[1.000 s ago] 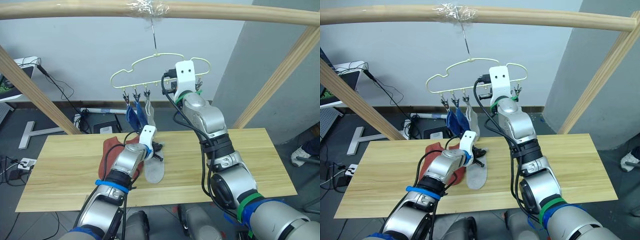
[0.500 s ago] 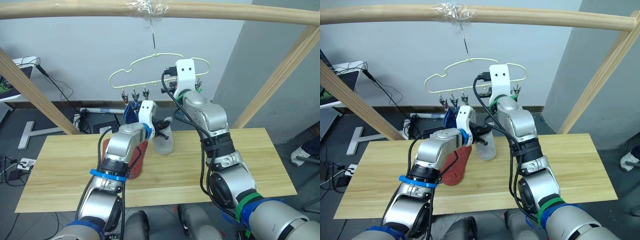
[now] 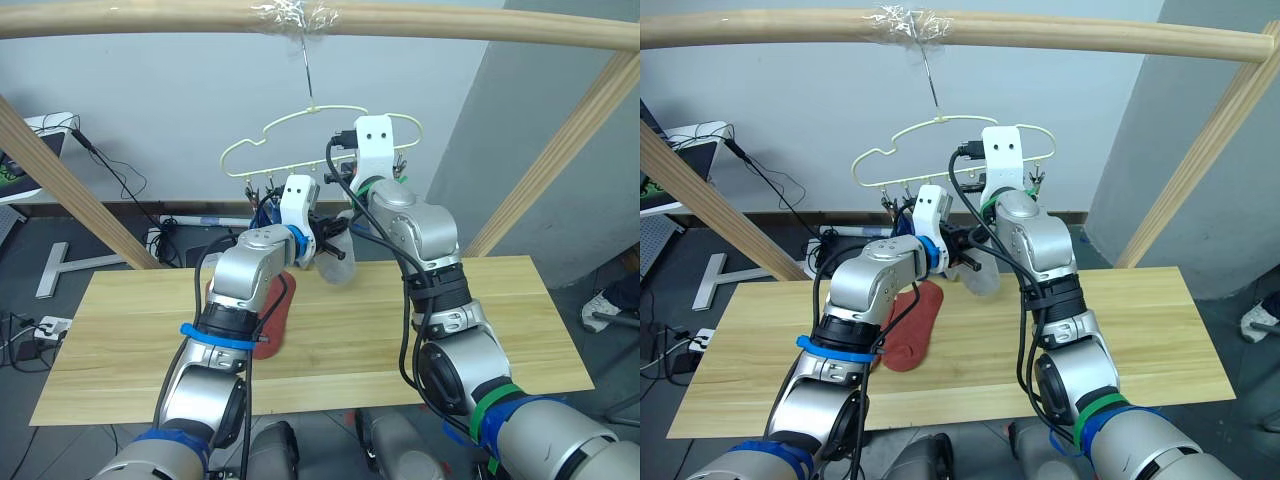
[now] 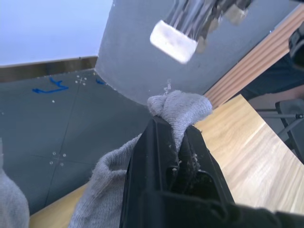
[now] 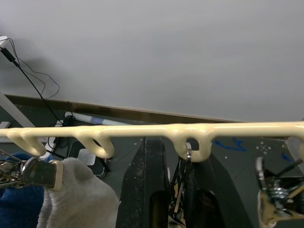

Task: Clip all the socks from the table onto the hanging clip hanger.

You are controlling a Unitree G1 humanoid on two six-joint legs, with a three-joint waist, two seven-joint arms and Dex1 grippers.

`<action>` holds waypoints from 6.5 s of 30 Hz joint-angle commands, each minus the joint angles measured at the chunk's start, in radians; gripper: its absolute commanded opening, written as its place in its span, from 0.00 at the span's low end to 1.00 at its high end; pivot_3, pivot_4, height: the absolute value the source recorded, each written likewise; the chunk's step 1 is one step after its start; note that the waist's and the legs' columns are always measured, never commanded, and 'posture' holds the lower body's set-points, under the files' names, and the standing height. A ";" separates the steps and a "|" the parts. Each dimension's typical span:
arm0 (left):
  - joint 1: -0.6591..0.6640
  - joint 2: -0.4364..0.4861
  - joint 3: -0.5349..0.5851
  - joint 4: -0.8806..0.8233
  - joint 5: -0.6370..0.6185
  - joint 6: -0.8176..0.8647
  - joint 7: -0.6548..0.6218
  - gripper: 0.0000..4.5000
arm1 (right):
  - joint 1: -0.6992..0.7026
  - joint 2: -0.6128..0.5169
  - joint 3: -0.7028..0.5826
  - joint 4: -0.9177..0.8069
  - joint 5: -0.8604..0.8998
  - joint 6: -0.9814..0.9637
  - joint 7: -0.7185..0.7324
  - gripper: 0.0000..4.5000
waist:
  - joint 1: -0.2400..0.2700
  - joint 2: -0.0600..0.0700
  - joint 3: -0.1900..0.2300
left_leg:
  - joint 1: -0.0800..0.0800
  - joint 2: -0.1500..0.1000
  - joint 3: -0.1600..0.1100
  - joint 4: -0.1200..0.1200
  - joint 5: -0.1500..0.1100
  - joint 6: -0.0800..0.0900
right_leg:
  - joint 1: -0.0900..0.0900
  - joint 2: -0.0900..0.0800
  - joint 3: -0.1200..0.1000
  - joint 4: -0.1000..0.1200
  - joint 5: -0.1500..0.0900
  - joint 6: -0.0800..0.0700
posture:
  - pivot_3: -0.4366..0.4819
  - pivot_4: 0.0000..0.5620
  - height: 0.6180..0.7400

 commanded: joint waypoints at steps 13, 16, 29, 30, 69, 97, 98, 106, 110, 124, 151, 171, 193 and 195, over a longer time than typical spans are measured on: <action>-0.078 -0.028 0.031 0.053 -0.013 -0.090 0.039 0.00 | -0.033 0.017 -0.012 -0.068 0.026 0.028 -0.006 0.00 | 0.000 0.000 0.000 | 0.000 0.000 0.000 0.000 0.000 0.000 | 0.000 0.000 0.000 0.000 0.000 0.000 | 0.18 0.37 1.00; -0.085 -0.037 0.033 0.063 -0.015 -0.096 0.044 0.00 | -0.034 0.019 -0.014 -0.068 0.028 0.030 -0.009 0.00 | 0.000 0.000 0.000 | 0.000 0.000 0.000 0.000 0.000 0.000 | 0.000 0.000 0.000 0.000 0.000 0.000 | 0.18 0.37 1.00; -0.092 -0.081 0.018 0.100 -0.002 -0.117 0.053 0.00 | -0.037 0.022 -0.020 -0.063 0.033 0.035 -0.020 0.00 | -0.002 0.000 0.000 | 0.000 0.000 0.000 0.000 0.000 0.000 | 0.000 0.001 0.000 -0.001 0.000 0.000 | 0.17 0.38 1.00; -0.092 -0.083 0.018 0.102 -0.001 -0.118 0.054 0.00 | -0.036 0.021 -0.020 -0.063 0.034 0.035 -0.020 0.00 | -0.002 0.000 0.000 | 0.000 0.000 0.000 0.000 0.000 0.000 | 0.000 0.001 0.000 -0.001 0.000 0.000 | 0.17 0.38 1.00; -0.138 -0.126 0.071 0.152 -0.028 -0.136 0.080 0.12 | -0.031 0.025 -0.024 -0.073 0.046 0.064 -0.029 0.46 | -0.022 0.000 0.000 | -0.001 0.000 0.000 -0.001 0.000 0.000 | 0.000 0.001 0.000 -0.002 0.000 0.000 | 0.17 0.39 1.00; 0.190 0.165 0.129 -0.484 -0.233 0.121 -0.085 0.99 | 0.210 -0.077 0.086 -0.468 0.039 0.236 0.101 0.46 | -0.029 0.001 0.001 | 0.000 0.000 0.000 -0.001 0.000 0.000 | 0.000 0.001 0.000 -0.001 0.000 0.001 | 0.17 0.40 1.00; 0.200 0.183 0.137 -0.501 -0.247 0.125 -0.092 0.99 | 0.216 -0.075 0.087 -0.478 0.038 0.237 0.099 0.46 | -0.029 0.001 0.001 | 0.000 0.001 0.000 -0.001 0.000 0.000 | 0.000 0.001 0.001 -0.001 0.000 0.001 | 0.17 0.40 1.00; 0.232 0.359 0.252 -0.565 -0.364 0.174 -0.162 0.99 | 0.280 -0.089 0.112 -0.581 0.014 0.235 0.080 0.46 | -0.024 0.001 0.001 | 0.000 0.000 0.000 -0.001 0.000 0.000 | 0.000 0.001 0.000 -0.003 -0.003 0.005 | 0.18 0.39 1.00; 0.212 0.423 0.281 -0.573 -0.424 0.189 -0.196 0.99 | 0.299 -0.088 0.116 -0.593 -0.006 0.206 0.059 0.46 | -0.023 0.001 0.001 | -0.001 0.000 -0.001 -0.001 0.000 0.000 | 0.000 0.001 0.000 -0.003 -0.003 0.006 | 0.18 0.38 1.00; 0.142 0.600 0.310 -0.510 -0.522 0.167 -0.338 0.99 | 0.324 -0.062 0.129 -0.575 -0.026 0.163 0.028 0.46 | -0.024 0.001 0.001 | -0.001 0.000 -0.001 -0.002 0.000 0.000 | 0.000 0.001 0.000 -0.003 -0.003 0.005 | 0.19 0.36 1.00; 0.222 0.674 0.338 -0.504 -0.501 -0.013 -0.438 0.99 | 0.280 -0.009 0.088 -0.482 -0.050 0.120 -0.032 0.46 | -0.025 0.001 0.001 | -0.001 0.001 0.000 -0.002 0.000 0.000 | -0.001 0.000 0.000 -0.003 0.000 0.001 | 0.19 0.35 1.00; 0.416 0.609 0.352 -0.651 -0.474 -0.183 -0.364 0.99 | 0.244 0.000 0.059 -0.402 -0.043 0.077 -0.033 0.46 | -0.023 0.001 0.001 | -0.001 0.000 0.000 -0.001 0.000 0.000 | 0.000 0.000 0.001 -0.003 0.000 0.001 | 0.19 0.38 1.00; 0.454 0.593 0.378 -0.710 -0.546 -0.159 -0.283 0.99 | 0.162 -0.013 0.040 -0.267 -0.051 -0.008 -0.036 0.46 | -0.022 0.001 0.001 | 0.000 0.000 -0.001 0.000 0.000 0.000 | 0.000 0.001 0.000 -0.002 0.000 0.000 | 0.22 0.37 1.00; 0.457 0.595 0.381 -0.713 -0.550 -0.156 -0.277 0.99 | 0.155 -0.015 0.037 -0.250 -0.053 -0.018 -0.039 0.46 | -0.022 0.001 0.001 | 0.000 0.001 -0.001 0.000 0.000 0.000 | 0.000 0.001 0.000 -0.002 0.000 0.000 | 0.22 0.37 1.00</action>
